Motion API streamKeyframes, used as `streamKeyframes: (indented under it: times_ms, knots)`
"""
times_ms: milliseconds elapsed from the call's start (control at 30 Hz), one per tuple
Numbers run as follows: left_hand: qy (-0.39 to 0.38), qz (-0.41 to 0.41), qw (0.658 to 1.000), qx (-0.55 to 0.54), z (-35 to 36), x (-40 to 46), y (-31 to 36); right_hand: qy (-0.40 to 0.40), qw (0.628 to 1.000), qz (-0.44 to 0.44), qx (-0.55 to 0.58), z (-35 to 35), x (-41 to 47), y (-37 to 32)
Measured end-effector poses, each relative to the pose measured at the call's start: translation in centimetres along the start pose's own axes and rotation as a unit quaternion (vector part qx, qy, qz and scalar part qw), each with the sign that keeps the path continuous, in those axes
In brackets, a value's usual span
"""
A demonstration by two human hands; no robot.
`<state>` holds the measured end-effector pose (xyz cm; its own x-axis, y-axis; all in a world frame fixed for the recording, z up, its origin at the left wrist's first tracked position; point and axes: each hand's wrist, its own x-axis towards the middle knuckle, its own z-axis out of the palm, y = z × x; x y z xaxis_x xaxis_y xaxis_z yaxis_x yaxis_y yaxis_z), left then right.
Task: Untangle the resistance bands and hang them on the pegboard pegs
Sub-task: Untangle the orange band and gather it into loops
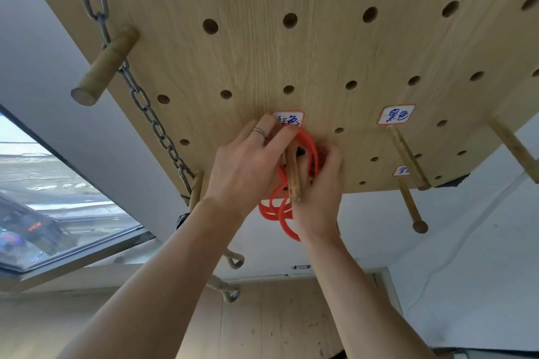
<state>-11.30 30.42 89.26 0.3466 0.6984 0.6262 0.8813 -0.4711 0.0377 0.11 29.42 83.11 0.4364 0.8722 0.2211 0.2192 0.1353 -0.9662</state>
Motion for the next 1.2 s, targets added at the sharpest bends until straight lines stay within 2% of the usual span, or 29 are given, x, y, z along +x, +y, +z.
streamKeyframes:
  times_ms: [167,267,467,800,933,1133,1200]
  knots:
    - [0.061,0.050,0.996,0.030,0.6,0.5,-0.4,0.073,0.979,-0.142,-0.128,-1.3,-0.2,0.1]
    - [0.072,0.056,0.996,0.025,0.8,0.6,-0.5,0.053,0.968,-0.194,-0.152,-1.4,0.1,0.3]
    - [0.064,0.055,0.996,0.002,1.5,0.2,-0.7,0.048,0.966,-0.208,-0.148,-0.7,1.1,0.6]
    - [0.118,0.080,0.990,-0.001,2.8,-0.1,-1.7,0.053,0.957,-0.244,-0.148,-0.2,1.3,1.3]
    - [0.111,0.063,0.992,0.006,2.6,-0.1,-1.2,0.038,0.962,-0.220,-0.158,-0.4,1.2,1.9]
    - [0.043,0.058,0.997,0.012,1.9,-1.4,-1.5,0.037,0.980,-0.094,-0.173,-0.6,-0.3,2.9]
    - [0.024,0.050,0.998,0.023,1.7,-1.6,-1.3,0.025,0.978,-0.078,-0.191,-0.9,-0.8,3.2]
